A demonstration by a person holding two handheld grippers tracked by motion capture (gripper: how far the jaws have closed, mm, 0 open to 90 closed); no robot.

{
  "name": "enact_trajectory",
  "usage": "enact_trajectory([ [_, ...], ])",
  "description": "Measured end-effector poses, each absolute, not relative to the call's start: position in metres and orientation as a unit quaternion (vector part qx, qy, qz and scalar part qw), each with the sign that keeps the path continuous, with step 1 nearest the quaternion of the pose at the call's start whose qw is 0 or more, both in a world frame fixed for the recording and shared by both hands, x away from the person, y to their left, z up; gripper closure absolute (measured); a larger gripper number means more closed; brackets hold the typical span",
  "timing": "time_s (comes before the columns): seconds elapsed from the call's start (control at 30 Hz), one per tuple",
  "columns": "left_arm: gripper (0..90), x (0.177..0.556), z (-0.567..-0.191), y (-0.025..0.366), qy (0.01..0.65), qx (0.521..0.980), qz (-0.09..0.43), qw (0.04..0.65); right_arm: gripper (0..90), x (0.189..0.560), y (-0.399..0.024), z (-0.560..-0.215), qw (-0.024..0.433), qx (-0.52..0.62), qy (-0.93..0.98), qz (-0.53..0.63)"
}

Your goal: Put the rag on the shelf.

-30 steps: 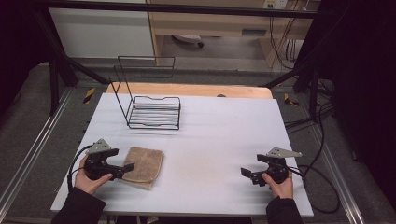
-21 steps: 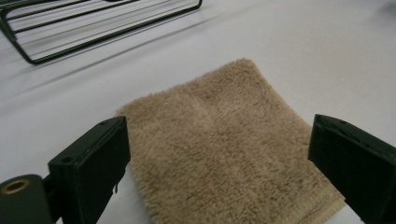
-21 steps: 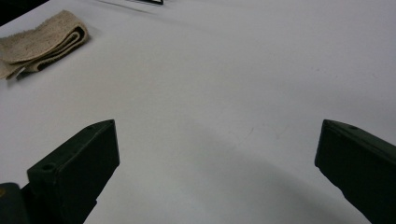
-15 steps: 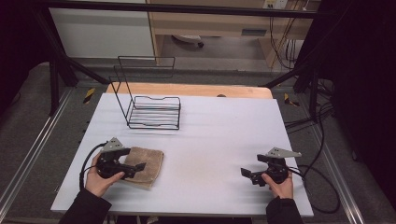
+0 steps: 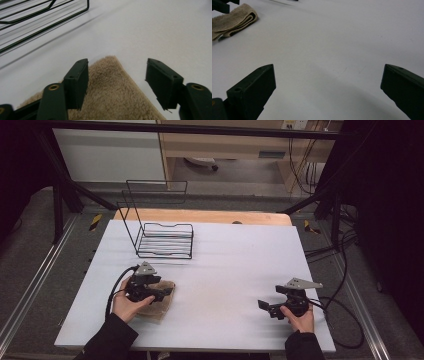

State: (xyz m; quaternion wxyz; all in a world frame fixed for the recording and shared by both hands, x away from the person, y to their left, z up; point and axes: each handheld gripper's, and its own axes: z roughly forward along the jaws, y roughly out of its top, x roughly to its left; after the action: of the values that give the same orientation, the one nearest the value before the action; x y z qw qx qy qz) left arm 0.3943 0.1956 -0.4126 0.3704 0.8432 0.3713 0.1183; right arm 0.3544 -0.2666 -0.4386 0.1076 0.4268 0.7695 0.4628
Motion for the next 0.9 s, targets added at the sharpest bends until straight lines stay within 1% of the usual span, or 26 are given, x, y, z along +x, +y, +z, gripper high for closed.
enact_trajectory([
  [0.1,41.7,0.401,-0.416,0.189,0.373,0.847,0.123,0.359,0.4,0.354,-0.267,-0.438,0.108,0.427,0.77,0.462],
  [0.27,52.6,0.409,-0.425,0.181,0.377,0.854,0.107,0.343,0.4,0.355,-0.267,-0.439,0.108,0.427,0.77,0.461],
  [0.43,57.8,0.41,-0.43,0.177,0.376,0.859,0.112,0.328,0.5,0.355,-0.267,-0.439,0.109,0.425,0.772,0.46],
  [0.7,62.2,0.411,-0.435,0.172,0.379,0.864,0.114,0.31,0.4,0.355,-0.267,-0.439,0.11,0.425,0.772,0.459],
  [0.9,73.0,0.412,-0.435,0.17,0.384,0.864,0.123,0.303,0.4,0.355,-0.267,-0.439,0.11,0.426,0.772,0.459],
])
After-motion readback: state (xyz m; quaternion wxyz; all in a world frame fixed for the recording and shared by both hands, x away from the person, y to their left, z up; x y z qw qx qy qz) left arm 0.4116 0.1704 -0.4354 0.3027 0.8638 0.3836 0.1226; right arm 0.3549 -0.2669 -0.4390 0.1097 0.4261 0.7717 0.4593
